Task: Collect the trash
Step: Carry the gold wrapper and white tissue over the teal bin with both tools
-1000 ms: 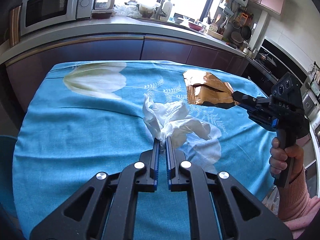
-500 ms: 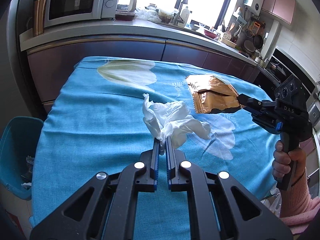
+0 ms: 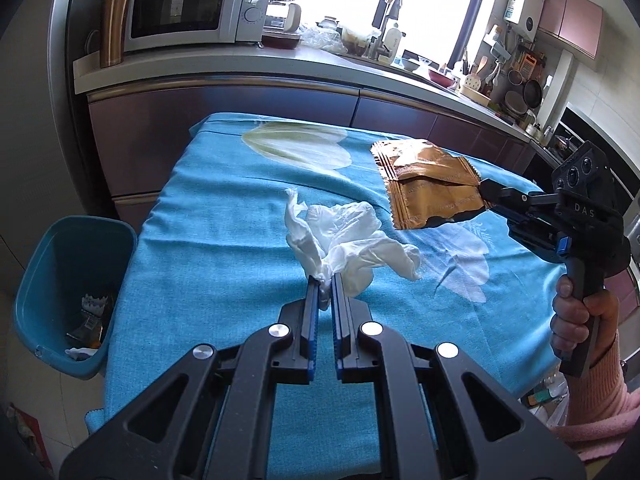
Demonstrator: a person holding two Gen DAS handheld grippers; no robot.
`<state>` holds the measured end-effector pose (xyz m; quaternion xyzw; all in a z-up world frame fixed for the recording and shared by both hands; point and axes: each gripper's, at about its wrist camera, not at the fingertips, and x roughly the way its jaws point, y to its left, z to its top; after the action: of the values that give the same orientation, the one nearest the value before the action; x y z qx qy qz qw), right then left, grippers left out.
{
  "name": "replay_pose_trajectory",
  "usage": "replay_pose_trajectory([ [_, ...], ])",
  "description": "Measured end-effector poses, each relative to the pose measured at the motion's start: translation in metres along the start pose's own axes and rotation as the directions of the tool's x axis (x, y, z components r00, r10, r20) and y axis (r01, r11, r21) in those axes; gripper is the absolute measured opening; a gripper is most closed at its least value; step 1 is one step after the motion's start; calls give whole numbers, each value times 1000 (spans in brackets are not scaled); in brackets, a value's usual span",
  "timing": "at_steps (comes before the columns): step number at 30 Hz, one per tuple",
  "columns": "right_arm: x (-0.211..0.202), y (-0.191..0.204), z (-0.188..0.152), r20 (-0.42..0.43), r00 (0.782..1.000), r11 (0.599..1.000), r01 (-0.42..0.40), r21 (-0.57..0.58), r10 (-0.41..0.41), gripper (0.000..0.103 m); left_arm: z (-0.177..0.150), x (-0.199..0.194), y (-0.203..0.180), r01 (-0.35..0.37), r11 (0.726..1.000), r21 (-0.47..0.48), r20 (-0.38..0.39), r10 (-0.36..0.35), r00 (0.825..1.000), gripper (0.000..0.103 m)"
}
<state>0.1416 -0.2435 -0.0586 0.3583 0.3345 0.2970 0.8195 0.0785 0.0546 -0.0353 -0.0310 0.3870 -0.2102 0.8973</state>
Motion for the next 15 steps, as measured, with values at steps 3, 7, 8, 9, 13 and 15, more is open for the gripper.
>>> replay_pose_trajectory([
  [3,6,5,-2,-9,1000,1000,-11,-4,11,10,-2,-6,5,-10,1000,-4,4,10,1000,7],
  [7,15,9,-3,-23,999,1000,-24,-7,24,10,-4,-11,12,-21,1000,-9,9,21,1000,7],
  [8,17,9,-3,-27,999,1000,-27,-8,27,10,-4,-13,14,-23,1000,-12,10,23,1000,7],
  [9,20,11,-2,-31,999,1000,-30,-9,30,10,-5,-14,16,-26,1000,-14,12,26,1000,7],
  [13,33,17,-2,-44,998,999,-40,-15,39,9,-5,-21,22,-35,999,-21,18,36,999,7],
  [15,36,18,-2,-51,998,999,-48,-17,47,9,-5,-23,25,-42,999,-25,21,43,999,7],
])
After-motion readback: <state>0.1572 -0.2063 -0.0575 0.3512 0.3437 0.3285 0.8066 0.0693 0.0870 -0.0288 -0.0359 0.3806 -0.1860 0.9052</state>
